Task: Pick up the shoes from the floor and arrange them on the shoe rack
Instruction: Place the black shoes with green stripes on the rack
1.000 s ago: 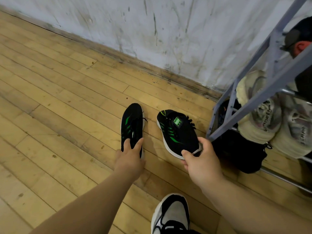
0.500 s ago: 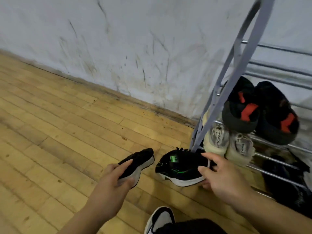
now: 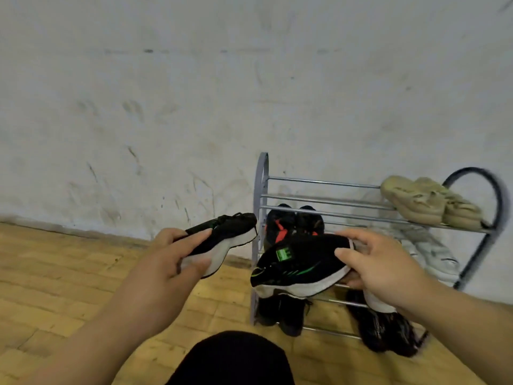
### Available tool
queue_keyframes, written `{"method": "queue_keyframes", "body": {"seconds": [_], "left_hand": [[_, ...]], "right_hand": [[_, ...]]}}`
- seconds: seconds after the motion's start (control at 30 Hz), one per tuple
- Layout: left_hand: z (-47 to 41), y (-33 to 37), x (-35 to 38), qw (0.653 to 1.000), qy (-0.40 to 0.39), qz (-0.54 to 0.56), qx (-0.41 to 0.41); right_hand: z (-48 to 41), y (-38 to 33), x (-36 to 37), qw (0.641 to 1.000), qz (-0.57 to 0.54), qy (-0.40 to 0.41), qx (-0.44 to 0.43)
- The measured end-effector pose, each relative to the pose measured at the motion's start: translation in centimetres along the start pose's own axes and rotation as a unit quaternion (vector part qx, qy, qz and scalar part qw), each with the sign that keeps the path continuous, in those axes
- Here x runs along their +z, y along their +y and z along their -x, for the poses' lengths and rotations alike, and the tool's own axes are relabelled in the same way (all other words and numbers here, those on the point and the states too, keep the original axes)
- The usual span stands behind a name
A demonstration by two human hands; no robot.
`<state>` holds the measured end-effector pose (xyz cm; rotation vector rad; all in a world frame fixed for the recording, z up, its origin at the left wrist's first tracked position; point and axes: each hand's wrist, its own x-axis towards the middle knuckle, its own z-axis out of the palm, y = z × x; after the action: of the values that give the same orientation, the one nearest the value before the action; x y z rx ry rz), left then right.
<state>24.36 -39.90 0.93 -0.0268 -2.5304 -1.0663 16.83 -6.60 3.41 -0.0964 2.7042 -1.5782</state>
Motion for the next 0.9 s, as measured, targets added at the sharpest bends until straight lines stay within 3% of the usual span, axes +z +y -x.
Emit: {"method": "queue_keyframes", "body": {"seconds": [0.2, 0.4, 0.63, 0.9], "left_hand": [[-2.0, 7.5, 1.5, 0.997, 0.03, -0.013, 0.07], [-6.6, 10.9, 7.3, 0.991, 0.016, -0.084, 0.106], [-13.5, 10.1, 15.7, 0.971, 0.036, -0.213, 0.107], [-18.9, 5.8, 21.1, 0.965, 0.049, -0.252, 0.047]], "right_hand": [[1.1, -1.0, -7.0, 0.998, -0.015, 0.064, -0.023], [0.1, 3.0, -9.7, 0.989, -0.091, 0.117, -0.001], [-3.2, 8.6, -11.7, 0.994, -0.026, 0.105, -0.001], [-7.1, 11.4, -11.4, 0.996, 0.034, 0.077, 0.021]]}}
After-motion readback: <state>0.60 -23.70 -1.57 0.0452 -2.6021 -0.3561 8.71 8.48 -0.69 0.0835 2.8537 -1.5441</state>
